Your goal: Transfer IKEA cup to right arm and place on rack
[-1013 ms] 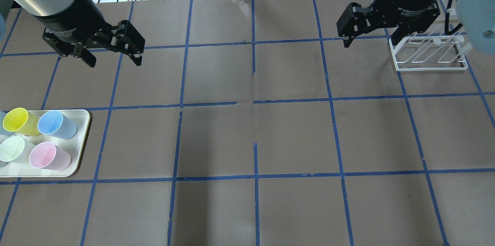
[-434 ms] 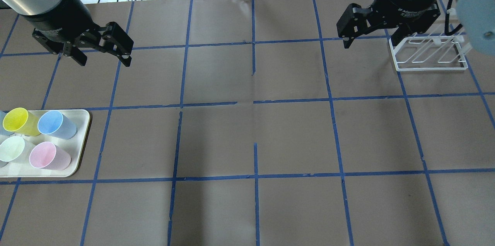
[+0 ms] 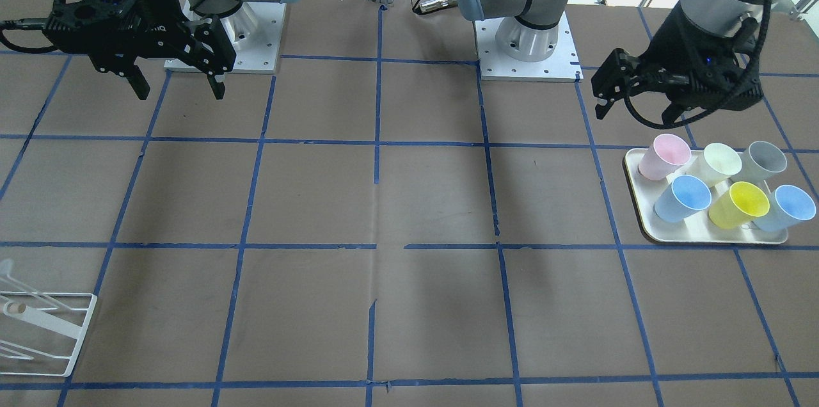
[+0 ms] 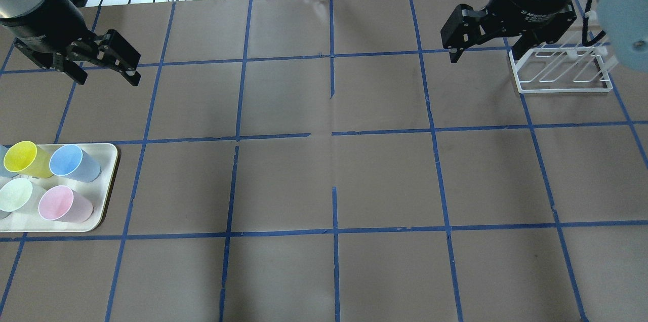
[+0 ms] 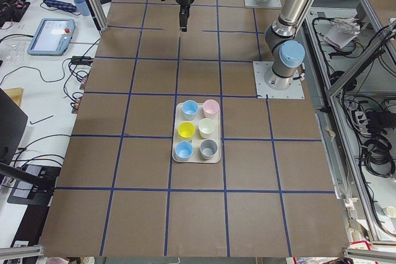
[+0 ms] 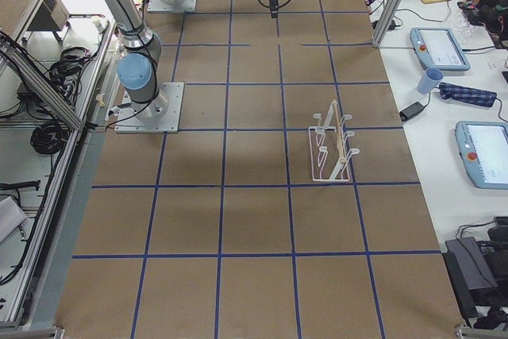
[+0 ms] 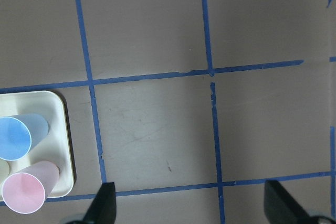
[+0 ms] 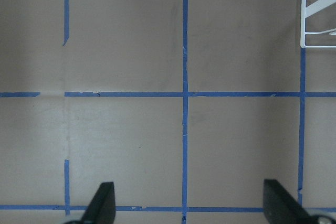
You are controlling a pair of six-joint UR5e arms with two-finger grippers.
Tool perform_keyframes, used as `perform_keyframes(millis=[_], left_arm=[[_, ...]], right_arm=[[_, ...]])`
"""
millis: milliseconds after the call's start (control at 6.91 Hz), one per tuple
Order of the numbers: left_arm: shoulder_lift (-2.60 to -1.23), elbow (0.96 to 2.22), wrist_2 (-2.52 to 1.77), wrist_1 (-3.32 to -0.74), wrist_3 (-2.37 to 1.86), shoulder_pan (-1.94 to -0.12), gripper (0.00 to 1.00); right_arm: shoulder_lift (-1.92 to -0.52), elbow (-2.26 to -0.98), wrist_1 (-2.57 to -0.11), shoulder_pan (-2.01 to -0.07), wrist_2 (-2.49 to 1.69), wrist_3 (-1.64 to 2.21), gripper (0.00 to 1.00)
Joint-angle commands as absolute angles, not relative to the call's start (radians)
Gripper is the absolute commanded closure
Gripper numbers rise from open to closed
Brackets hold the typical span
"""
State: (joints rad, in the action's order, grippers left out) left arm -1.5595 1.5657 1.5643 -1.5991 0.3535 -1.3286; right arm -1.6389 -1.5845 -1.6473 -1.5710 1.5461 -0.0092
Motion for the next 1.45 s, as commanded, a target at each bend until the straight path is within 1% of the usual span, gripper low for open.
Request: perform_keyframes(millis=[0,145,289,434,579,868,1013,1303], left_arm=[[-1.553,1.609,1.572,-1.598,0.504,-1.190,0.00],[-1.548,1.658,1.581,-1.588,0.606,-1.084,0.00],[-1.543,1.733,1.582,-1.586,0.645,-0.996,0.00],[-1.540,1.814,1.585,-1.425,0.669,-0.923,0.00],[-1.540,1.874,1.588,-1.364,0.696,-0.890,0.00],[-1.600,1.885,1.632,-1.174,1.001,-0.727,0.00],[-1.620,1.888,1.620,-1.175,1.061,-0.662,0.00],[-1.701,1.837,1.559,-1.166,1.147,-0.579,0.00]], right_arm=[[-1.640,-1.585,-1.646,-1.571,1.546,-0.009,0.00],[-1.638,-1.585,-1.644,-1.571,1.548,-0.009,0.00],[-1.640,-1.583,-1.644,-1.569,1.548,-0.009,0.00],[-1.640,-1.583,-1.644,-1.569,1.548,-0.011,0.00],[-1.640,-1.582,-1.644,-1.571,1.546,-0.011,0.00],[-1.640,-1.583,-1.644,-1.571,1.546,-0.009,0.00],[-1.640,-1.583,-1.646,-1.569,1.546,-0.011,0.00],[-1.640,-1.583,-1.646,-1.569,1.546,-0.011,0.00]])
